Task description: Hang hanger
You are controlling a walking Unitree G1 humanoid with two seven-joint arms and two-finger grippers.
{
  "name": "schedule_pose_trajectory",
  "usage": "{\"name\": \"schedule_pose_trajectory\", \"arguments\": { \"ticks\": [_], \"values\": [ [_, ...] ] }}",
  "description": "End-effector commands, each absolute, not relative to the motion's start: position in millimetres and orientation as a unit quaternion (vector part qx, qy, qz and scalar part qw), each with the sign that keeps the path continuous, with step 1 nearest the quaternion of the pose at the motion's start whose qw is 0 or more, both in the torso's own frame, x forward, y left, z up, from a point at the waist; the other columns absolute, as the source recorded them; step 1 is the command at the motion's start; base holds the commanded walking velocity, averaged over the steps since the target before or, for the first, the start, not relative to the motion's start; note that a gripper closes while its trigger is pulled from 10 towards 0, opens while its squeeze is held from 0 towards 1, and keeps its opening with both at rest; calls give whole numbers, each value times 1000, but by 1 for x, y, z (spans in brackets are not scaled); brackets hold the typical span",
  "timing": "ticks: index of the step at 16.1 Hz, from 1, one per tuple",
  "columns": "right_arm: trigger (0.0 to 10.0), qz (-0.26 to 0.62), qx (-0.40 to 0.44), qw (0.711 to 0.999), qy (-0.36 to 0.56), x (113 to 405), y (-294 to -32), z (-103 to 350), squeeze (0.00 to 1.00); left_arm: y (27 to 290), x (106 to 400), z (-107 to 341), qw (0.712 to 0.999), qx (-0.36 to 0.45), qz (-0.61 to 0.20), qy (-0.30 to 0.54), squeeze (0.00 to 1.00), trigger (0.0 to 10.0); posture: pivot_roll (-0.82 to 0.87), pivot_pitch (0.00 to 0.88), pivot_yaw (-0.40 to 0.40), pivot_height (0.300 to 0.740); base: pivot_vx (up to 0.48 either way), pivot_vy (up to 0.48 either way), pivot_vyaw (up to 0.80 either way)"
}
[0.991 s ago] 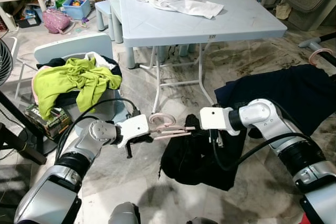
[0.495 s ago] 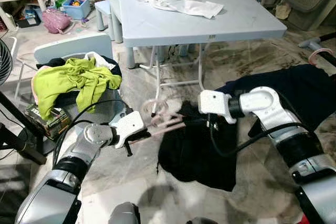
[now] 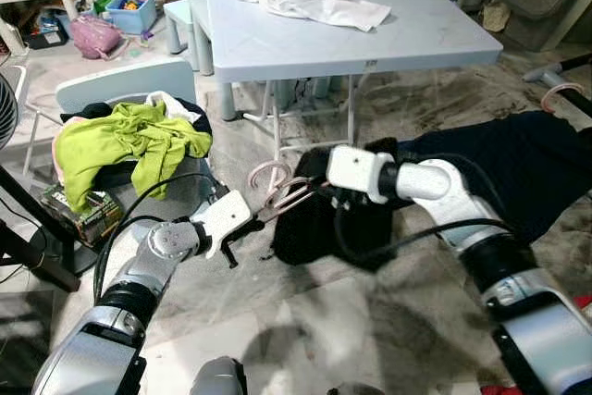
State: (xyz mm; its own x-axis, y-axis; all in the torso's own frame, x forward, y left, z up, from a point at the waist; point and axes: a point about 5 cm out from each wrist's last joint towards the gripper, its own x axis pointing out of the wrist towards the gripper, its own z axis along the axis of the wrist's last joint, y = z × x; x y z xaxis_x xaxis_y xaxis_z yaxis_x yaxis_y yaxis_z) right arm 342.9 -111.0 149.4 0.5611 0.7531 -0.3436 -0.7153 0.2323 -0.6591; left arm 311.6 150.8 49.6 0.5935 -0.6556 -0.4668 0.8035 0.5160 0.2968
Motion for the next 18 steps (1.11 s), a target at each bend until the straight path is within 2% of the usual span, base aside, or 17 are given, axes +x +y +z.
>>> {"name": "schedule_pose_trajectory", "arguments": {
  "ticks": [1,4,5,6,7,8,9,10,11,13,15,16,18],
  "values": [
    [10000,432,-412,801,-37,349,-114,156,1000,148,314,56,861,249,-425,127,0,0,-77,36,-33,740,0,0,0],
    [10000,402,-415,815,-36,349,-113,149,1000,147,313,55,858,253,-428,128,0,0,-76,37,-31,740,0,0,0],
    [7412,402,-422,812,-26,348,-117,142,0,148,312,54,857,257,-427,129,0,0,-76,37,-31,740,0,0,0],
    [4745,401,-424,812,-20,349,-121,143,0,150,313,53,857,261,-423,133,0,0,-75,35,-28,740,0,0,0],
    [7725,407,-426,808,-14,348,-123,143,0,152,313,53,858,263,-420,136,0,0,-75,35,-28,740,0,0,0],
    [10000,412,-432,802,-10,348,-126,143,0,154,313,53,859,264,-418,138,0,0,-75,35,-28,740,0,0,0],
    [10000,411,-438,799,-6,349,-128,143,0,154,313,53,859,264,-416,138,0,0,-75,35,-28,740,0,0,0],
    [5333,412,-443,796,1,349,-132,143,0,154,314,53,859,264,-416,138,0,0,-79,33,-29,740,0,0,0],
    [5098,396,-461,794,14,353,-142,142,0,154,314,54,859,266,-416,137,0,0,-79,34,-29,740,0,0,0],
    [6941,389,-473,790,27,354,-147,138,0,154,314,54,859,267,-416,137,0,0,-79,35,-29,740,0,0,0],
    [4353,384,-481,787,38,354,-151,135,0,155,314,54,859,269,-414,137,0,0,-78,35,-31,740,0,0,0],
    [0,384,-481,786,47,353,-154,132,0,157,315,54,860,270,-411,139,0,0,-78,35,-31,740,0,0,0],
    [0,384,-483,784,63,352,-158,128,0,159,315,55,861,271,-408,139,0,0,-78,35,-31,740,0,0,0]
  ]
}}
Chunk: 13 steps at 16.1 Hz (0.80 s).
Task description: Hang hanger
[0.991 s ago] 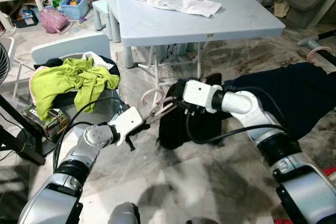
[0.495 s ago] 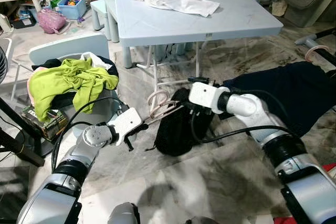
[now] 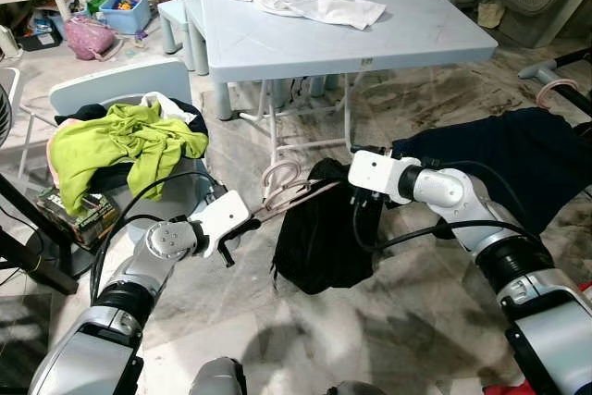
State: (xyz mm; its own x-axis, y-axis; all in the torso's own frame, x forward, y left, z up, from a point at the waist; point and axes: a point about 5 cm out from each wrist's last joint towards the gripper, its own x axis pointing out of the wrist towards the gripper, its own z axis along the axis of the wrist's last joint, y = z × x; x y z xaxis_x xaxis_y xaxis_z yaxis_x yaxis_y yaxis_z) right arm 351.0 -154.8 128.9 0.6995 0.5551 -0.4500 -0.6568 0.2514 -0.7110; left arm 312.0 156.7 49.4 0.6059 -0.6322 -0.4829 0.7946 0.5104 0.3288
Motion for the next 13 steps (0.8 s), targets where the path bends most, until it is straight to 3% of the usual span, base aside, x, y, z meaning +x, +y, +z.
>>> {"name": "schedule_pose_trajectory", "arguments": {
  "ticks": [1,6,13],
  "values": [
    [0,381,-483,785,80,352,-163,124,0,159,316,55,861,271,-407,139,0,0,-78,35,-31,740,0,0,0],
    [0,359,-451,809,117,352,-171,115,0,159,317,57,861,273,-407,137,0,0,-78,33,-30,740,0,0,0],
    [0,281,-305,900,134,363,-175,120,0,157,317,56,859,272,-411,136,0,0,-77,34,-27,740,0,0,0]
  ]
}}
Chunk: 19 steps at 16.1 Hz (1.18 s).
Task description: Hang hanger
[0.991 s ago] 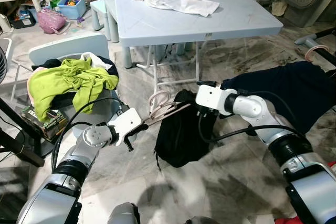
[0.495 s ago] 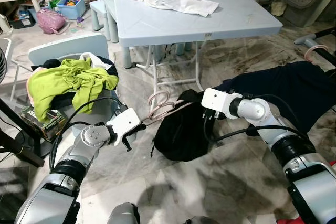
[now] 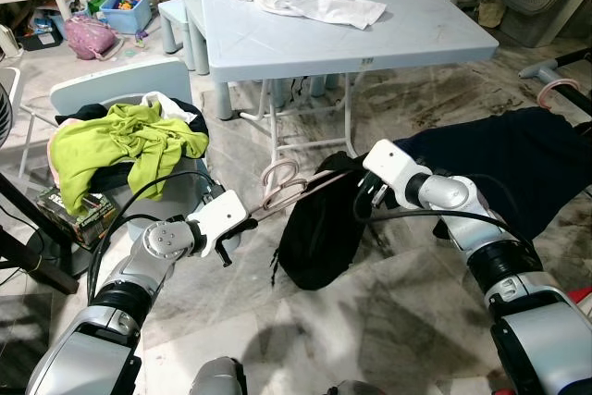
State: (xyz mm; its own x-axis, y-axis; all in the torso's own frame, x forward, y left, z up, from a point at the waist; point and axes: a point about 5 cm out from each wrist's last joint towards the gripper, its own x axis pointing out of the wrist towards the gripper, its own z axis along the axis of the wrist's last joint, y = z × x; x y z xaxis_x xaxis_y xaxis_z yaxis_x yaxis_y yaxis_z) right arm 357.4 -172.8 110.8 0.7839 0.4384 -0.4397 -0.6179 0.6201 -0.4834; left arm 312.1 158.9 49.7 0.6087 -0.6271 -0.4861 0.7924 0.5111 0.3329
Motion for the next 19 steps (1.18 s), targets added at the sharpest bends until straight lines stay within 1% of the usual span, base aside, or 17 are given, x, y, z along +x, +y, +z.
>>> {"name": "schedule_pose_trajectory", "arguments": {
  "ticks": [1,3,5,6,7,8,10,11,12,14,15,17,18,19],
  "values": [
    [0,276,-290,907,131,365,-175,122,0,157,317,56,859,273,-411,136,0,0,-77,34,-27,740,0,0,0],
    [0,255,-237,930,119,369,-174,129,0,156,317,56,859,273,-412,136,0,0,-77,34,-27,740,0,0,0],
    [0,197,-148,966,82,380,-173,148,0,154,312,53,849,277,-429,138,0,0,-77,34,-27,740,0,0,0],
    [0,183,-130,972,76,382,-174,152,0,153,309,52,845,277,-436,138,0,0,-77,34,-27,740,0,0,0],
    [0,126,-98,985,58,391,-178,166,0,155,298,48,825,287,-466,140,0,0,-60,37,-22,740,0,0,0],
    [0,110,-92,988,56,393,-180,169,0,156,294,47,820,291,-473,141,0,0,-56,38,-21,740,0,0,0],
    [0,22,-91,994,61,397,-193,171,0,167,281,44,813,298,-478,147,0,0,-41,39,-22,740,0,0,0],
    [0,-21,-85,994,70,397,-200,168,0,174,275,43,822,294,-464,149,0,0,-27,39,-25,740,0,0,0],
    [0,-30,-81,993,76,396,-201,166,0,178,274,44,832,290,-450,147,0,0,-27,39,-25,740,0,0,0],
    [0,-37,-106,990,88,394,-203,159,0,184,272,47,859,274,-412,131,0,0,-20,37,-21,740,0,0,0],
    [0,-24,-142,984,104,389,-203,147,0,183,269,52,880,255,-389,97,0,0,-19,32,-17,740,0,0,0],
    [0,1,-138,981,134,377,-201,121,0,178,265,63,908,222,-352,48,0,0,-14,20,-13,740,0,0,0],
    [0,18,-136,981,140,367,-198,106,0,180,265,69,936,178,-301,34,0,0,-18,15,-13,740,0,0,0],
    [0,2,-129,980,151,360,-201,93,0,182,263,72,951,155,-266,25,0,0,-20,6,-13,740,0,0,0]
  ]
}}
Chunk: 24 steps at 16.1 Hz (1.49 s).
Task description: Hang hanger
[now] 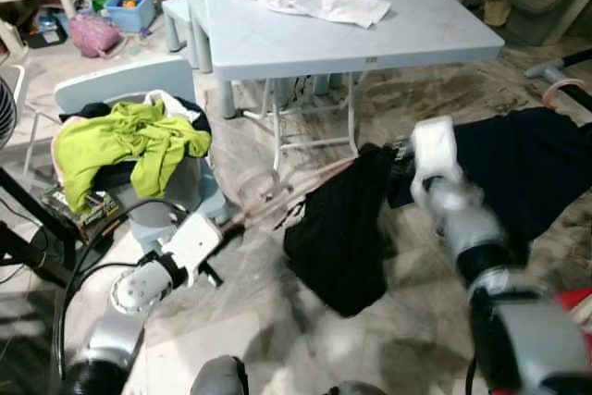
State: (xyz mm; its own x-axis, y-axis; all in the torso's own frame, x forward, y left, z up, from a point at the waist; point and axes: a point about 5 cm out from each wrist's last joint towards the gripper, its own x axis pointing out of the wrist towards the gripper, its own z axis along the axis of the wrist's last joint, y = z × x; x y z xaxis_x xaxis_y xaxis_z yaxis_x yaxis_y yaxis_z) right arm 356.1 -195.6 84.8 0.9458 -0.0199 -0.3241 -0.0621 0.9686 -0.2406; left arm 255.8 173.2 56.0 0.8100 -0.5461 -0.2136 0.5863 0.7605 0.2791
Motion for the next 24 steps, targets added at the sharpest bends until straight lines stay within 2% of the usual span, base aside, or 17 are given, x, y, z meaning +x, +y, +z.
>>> {"name": "schedule_pose_trajectory", "arguments": {
  "ticks": [1,4,7,10,12,15,16,18,19,20,22,23,24],
  "values": [
    [0,-30,-104,979,175,351,-207,79,0,180,258,72,957,131,-258,25,0,0,-11,4,-14,740,0,0,0],
    [0,-55,-2,991,122,355,-205,95,0,171,241,53,918,177,-343,90,0,0,-4,9,-11,740,0,0,0],
    [0,-68,-12,998,11,370,-207,146,0,175,226,35,858,225,-424,184,0,0,-29,14,3,740,0,0,0],
    [0,-27,3,997,-73,379,-201,193,0,187,239,34,826,283,-432,227,0,0,-35,14,2,740,0,0,0],
    [0,0,-1,995,-103,381,-195,210,0,195,246,35,828,301,-411,234,0,0,-33,12,-3,740,0,0,0],
    [0,61,-81,978,-182,380,-176,240,0,205,249,37,807,342,-407,259,0,0,-33,12,-3,740,0,0,0],
    [0,121,-133,964,-195,376,-160,240,0,210,254,37,817,347,-378,265,0,0,-33,12,-3,740,0,0,0],
    [0,214,-179,959,-58,371,-145,183,0,212,257,38,830,341,-354,265,0,0,-31,8,-9,740,0,0,0],
    [0,233,-207,950,-23,366,-144,165,0,209,255,37,823,338,-373,263,0,0,-28,10,-11,740,0,0,0],
    [0,236,-225,945,-12,362,-145,155,0,206,252,36,819,329,-387,266,0,0,-27,11,-12,740,0,0,0],
    [0,195,-221,954,-52,357,-147,154,0,194,244,36,814,283,-433,264,0,0,-30,14,-7,740,0,0,0],
    [0,178,-209,959,-72,357,-146,159,0,189,246,39,823,266,-432,256,0,0,-35,15,-5,740,0,0,0],
    [0,164,-185,962,-116,353,-134,166,0,177,262,52,853,268,-408,186,0,0,-35,15,-5,740,0,0,0]
  ]
}}
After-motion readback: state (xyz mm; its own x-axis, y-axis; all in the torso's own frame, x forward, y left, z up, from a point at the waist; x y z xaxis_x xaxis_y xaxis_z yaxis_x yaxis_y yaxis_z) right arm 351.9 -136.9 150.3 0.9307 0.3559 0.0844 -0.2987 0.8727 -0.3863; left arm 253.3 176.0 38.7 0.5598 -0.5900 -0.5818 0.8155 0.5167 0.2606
